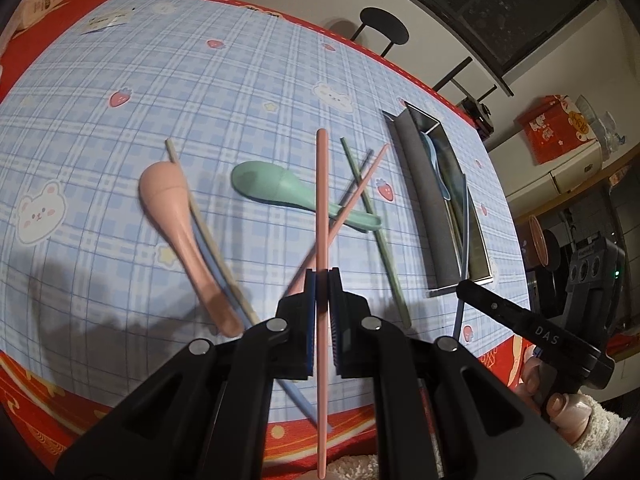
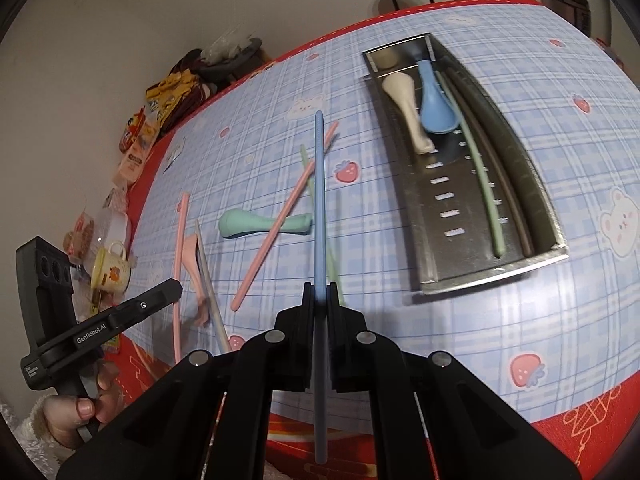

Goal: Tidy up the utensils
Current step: 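Carry blue and pink chopsticks into the steel basket with both tools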

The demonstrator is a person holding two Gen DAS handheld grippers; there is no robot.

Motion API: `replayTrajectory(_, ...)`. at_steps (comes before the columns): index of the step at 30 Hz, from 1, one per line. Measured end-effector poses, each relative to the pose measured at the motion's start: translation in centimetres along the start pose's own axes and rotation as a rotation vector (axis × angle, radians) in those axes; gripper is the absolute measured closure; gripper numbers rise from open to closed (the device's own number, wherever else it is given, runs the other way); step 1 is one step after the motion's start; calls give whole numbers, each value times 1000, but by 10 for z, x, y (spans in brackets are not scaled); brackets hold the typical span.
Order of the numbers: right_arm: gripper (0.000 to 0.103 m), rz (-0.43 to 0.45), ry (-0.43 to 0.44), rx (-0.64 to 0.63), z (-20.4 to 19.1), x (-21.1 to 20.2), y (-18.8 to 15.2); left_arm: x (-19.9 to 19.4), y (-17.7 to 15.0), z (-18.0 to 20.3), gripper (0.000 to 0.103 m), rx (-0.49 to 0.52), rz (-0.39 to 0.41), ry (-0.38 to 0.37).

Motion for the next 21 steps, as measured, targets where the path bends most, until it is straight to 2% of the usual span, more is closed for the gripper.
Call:
replayTrajectory(10,96,61,-39,74,45,-26,16,28,17,45,93,62,-41,-27)
replayTrajectory(21,96,104,-77,17,66,-36,77,69,58,117,93,101,-44,-88)
Point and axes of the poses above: each gripper's, at about its wrist camera, not at the fingertips, and x roughly the way its jaws point, z to its right, y to its top, the point moved 2 cm from there along x, roughly the way its jaws point, and after that the axes turned 5 degrees about x, right-handed, at the moved point
